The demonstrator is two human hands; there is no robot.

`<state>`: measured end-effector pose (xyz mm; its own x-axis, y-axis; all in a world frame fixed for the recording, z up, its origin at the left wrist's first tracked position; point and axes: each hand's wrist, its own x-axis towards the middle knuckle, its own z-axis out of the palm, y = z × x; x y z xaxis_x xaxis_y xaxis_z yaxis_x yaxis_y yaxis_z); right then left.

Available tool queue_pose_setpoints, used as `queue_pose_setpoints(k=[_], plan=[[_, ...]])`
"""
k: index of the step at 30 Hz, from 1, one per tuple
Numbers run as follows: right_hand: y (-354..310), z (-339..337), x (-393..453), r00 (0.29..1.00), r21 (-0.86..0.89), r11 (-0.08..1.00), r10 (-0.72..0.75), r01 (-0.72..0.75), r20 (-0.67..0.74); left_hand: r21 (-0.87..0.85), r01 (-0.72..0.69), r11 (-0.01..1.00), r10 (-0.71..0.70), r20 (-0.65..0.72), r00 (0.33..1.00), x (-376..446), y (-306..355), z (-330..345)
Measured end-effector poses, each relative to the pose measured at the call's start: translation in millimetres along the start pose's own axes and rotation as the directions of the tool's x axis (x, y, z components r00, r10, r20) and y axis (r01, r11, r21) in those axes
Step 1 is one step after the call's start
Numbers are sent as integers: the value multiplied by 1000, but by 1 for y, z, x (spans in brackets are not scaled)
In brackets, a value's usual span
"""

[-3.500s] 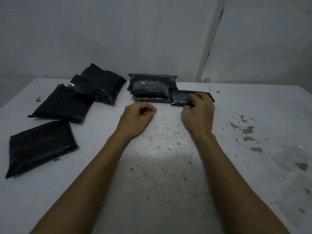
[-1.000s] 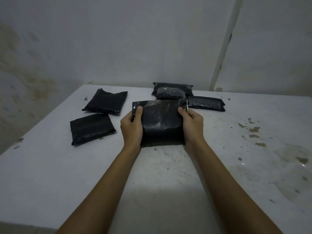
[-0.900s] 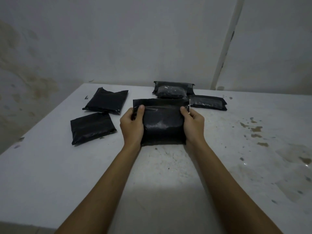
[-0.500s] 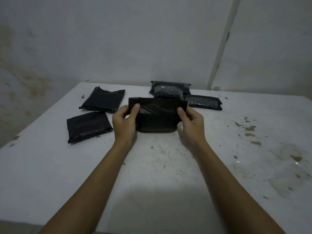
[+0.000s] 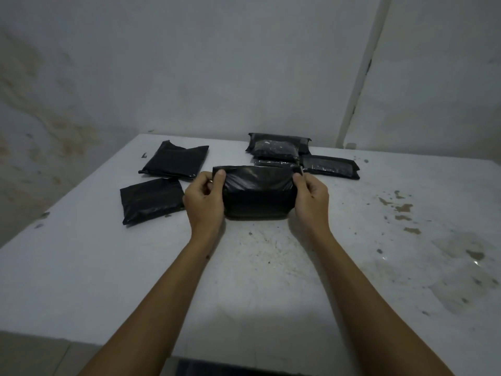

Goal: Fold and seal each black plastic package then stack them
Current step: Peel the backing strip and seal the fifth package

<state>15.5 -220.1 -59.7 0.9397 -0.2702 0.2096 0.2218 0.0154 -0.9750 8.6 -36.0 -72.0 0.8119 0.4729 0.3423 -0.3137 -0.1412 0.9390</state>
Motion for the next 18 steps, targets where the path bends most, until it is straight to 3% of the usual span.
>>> queue_pose_setpoints(k=[4, 7, 9, 11, 14, 16, 18], plan=[[-2, -2, 6, 994, -222, 969, -110, 109, 8, 57, 23, 998, -23, 8, 1000, 7, -1, 0], [4, -2, 8, 997, -246, 967, -73, 69, -10, -44, 172, 984, -167, 97, 981, 5, 2, -1], [8, -3, 9, 1000, -228, 974, -5, 0, -23, -88, 257, 962, -228, 255, 940, 8, 6, -9], [8, -5, 10, 994, -139, 984, 109, -109, -12, -5, 285, 958, -262, 385, 885, 15, 6, -17], [7, -13, 11, 956, 80, 961, 251, -265, 149, -10, 351, 936, -315, 416, 853, 22, 1, -26], [5, -19, 11, 928, 88, 949, 272, -302, 255, -60, 401, 914, -336, 442, 832, 23, -1, -28], [8, -25, 15, 922, 42, 950, 288, -309, 259, -68, 422, 904, -347, 458, 818, 24, -2, -29]])
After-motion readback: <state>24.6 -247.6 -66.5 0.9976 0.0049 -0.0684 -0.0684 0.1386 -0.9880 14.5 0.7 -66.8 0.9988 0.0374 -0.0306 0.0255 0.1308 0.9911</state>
